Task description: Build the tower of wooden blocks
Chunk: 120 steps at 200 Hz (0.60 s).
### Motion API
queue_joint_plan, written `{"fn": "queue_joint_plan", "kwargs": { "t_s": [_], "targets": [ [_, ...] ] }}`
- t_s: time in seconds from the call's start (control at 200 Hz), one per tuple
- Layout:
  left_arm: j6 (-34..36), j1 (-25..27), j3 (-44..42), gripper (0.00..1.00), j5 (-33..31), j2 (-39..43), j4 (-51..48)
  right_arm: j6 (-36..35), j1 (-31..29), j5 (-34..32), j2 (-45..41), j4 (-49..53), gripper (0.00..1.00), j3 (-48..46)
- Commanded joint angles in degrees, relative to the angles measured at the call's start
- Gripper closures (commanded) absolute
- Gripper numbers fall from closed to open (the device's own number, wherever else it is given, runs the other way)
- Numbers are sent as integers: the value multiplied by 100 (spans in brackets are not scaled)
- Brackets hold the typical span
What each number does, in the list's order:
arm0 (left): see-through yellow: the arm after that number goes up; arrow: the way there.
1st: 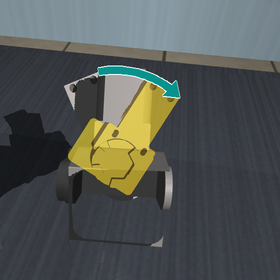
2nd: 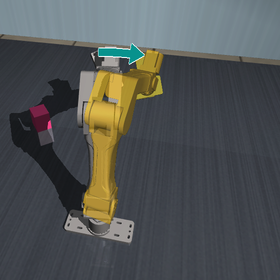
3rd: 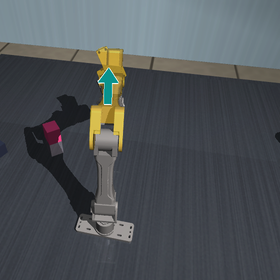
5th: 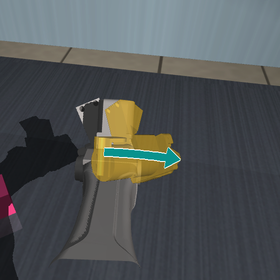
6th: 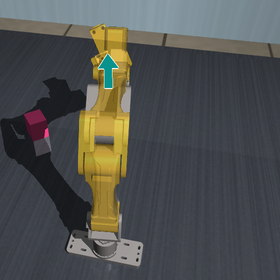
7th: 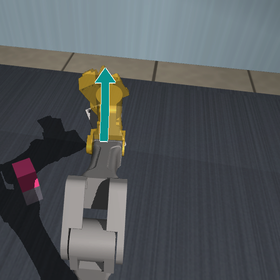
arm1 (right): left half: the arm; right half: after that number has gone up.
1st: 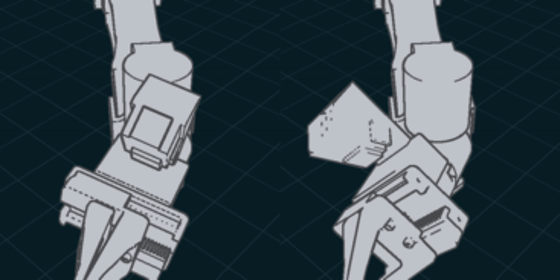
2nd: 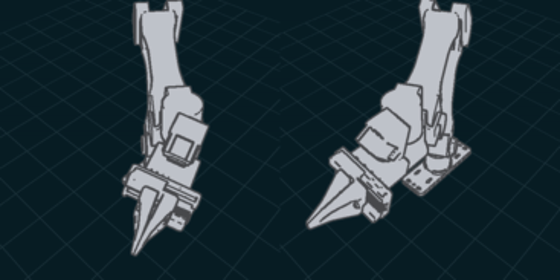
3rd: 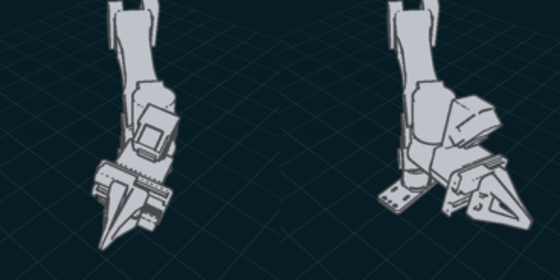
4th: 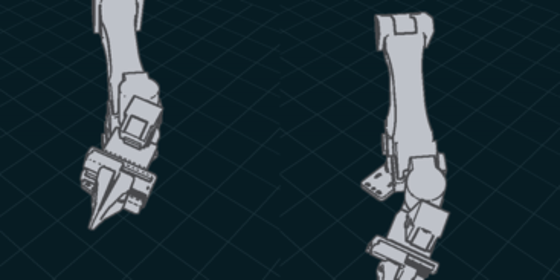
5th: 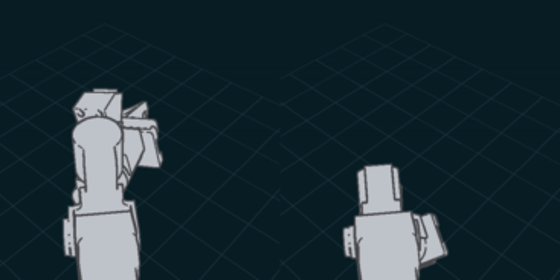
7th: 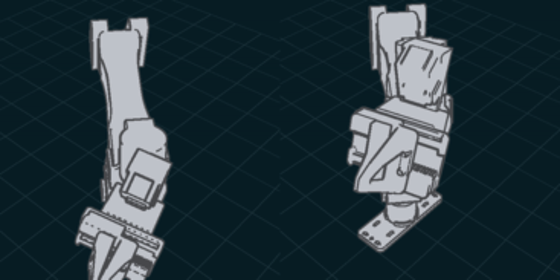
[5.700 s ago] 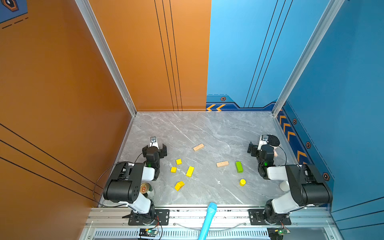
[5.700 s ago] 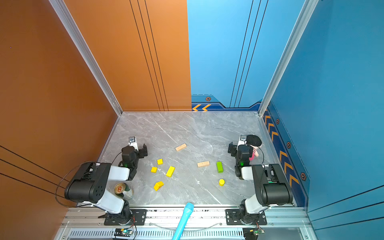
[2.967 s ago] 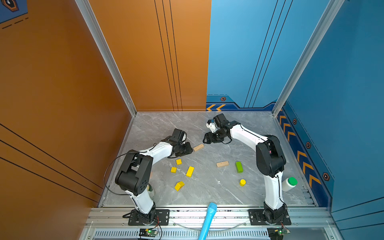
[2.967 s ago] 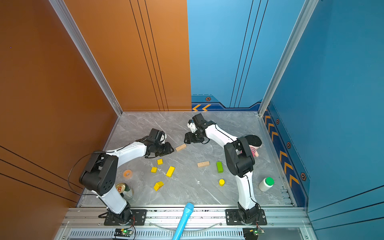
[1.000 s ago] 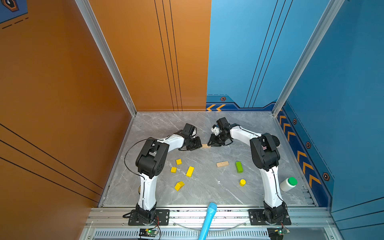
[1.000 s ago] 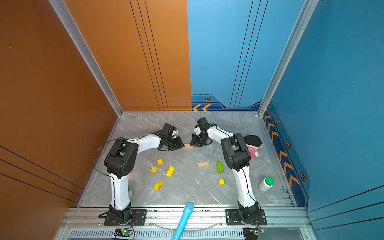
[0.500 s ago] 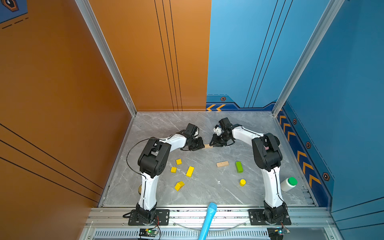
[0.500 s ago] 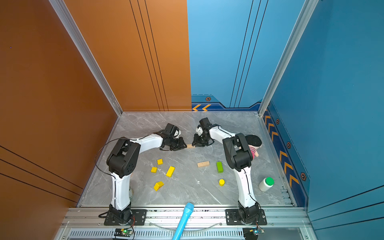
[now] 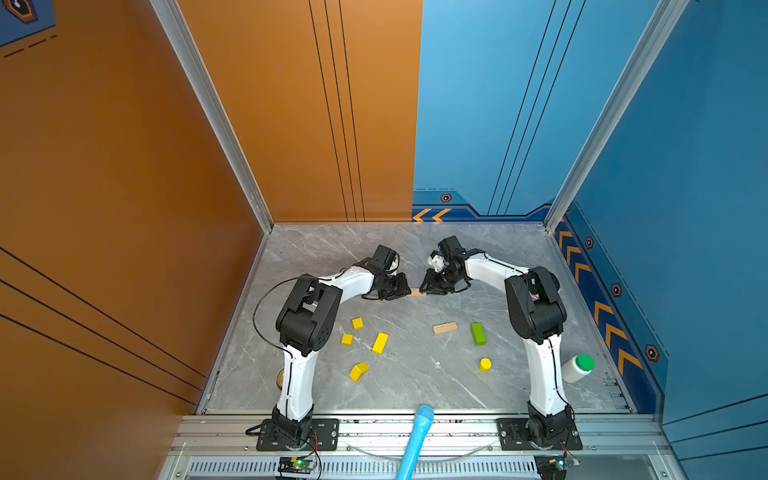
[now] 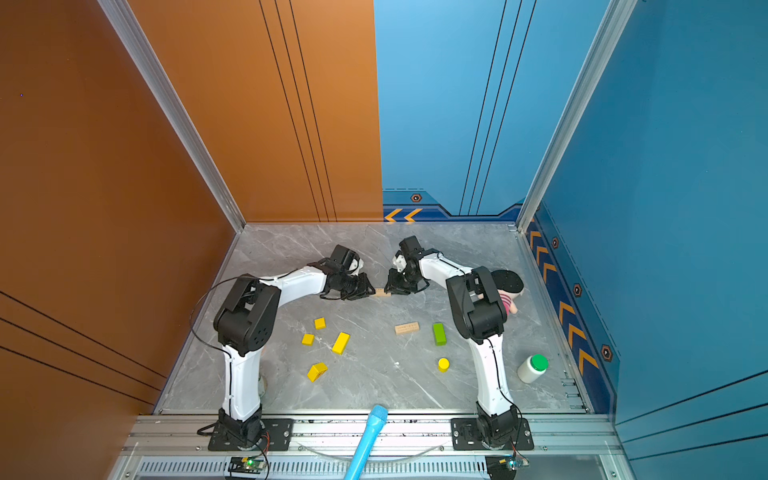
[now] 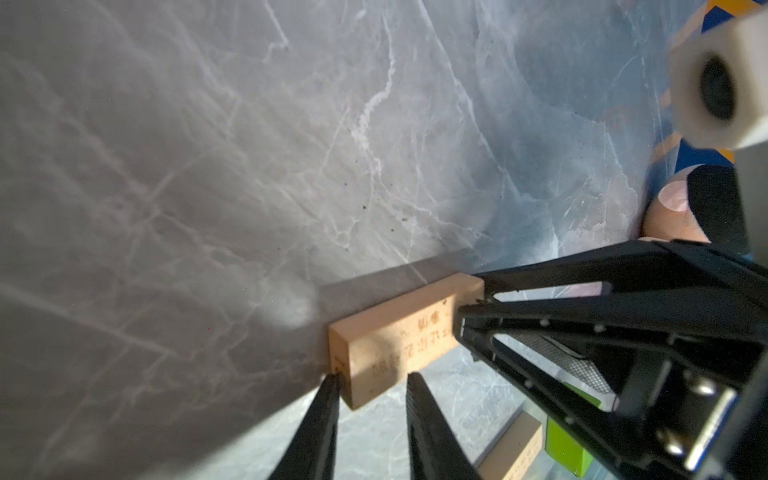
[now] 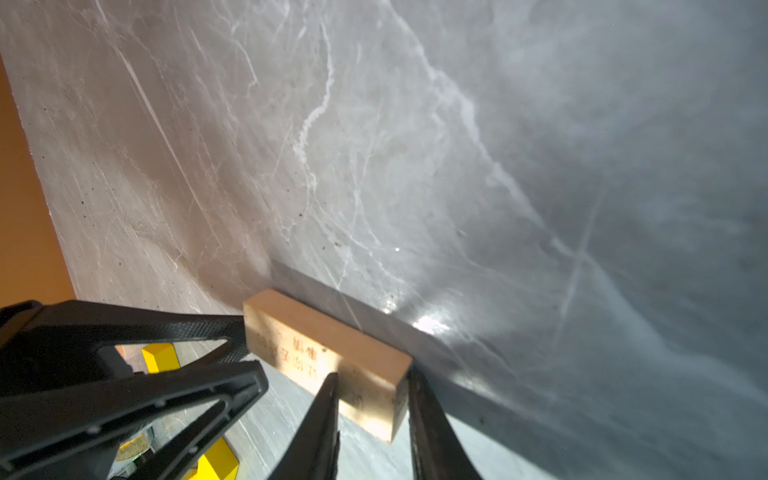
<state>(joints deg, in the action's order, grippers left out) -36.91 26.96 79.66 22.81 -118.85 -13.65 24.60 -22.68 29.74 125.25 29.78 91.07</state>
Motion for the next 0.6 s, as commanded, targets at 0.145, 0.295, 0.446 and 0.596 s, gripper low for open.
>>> {"fn": "queue_joint_plan", "kwargs": {
  "t_s": [0.145, 0.295, 0.446, 0.596],
  "targets": [
    [142, 34, 113, 70, 106, -32, -165, 111, 42, -258, -216, 143, 69, -161],
    [149, 28, 53, 70, 86, 15, -168, 115, 44, -279, -255, 147, 64, -193],
    [210, 1, 65, 66, 0, 106, -223, 110, 62, -371, -410, 143, 51, -272],
    [312, -91, 116, 58, -35, 248, -366, 133, 109, -466, -690, 150, 45, -433]
  ]
}}
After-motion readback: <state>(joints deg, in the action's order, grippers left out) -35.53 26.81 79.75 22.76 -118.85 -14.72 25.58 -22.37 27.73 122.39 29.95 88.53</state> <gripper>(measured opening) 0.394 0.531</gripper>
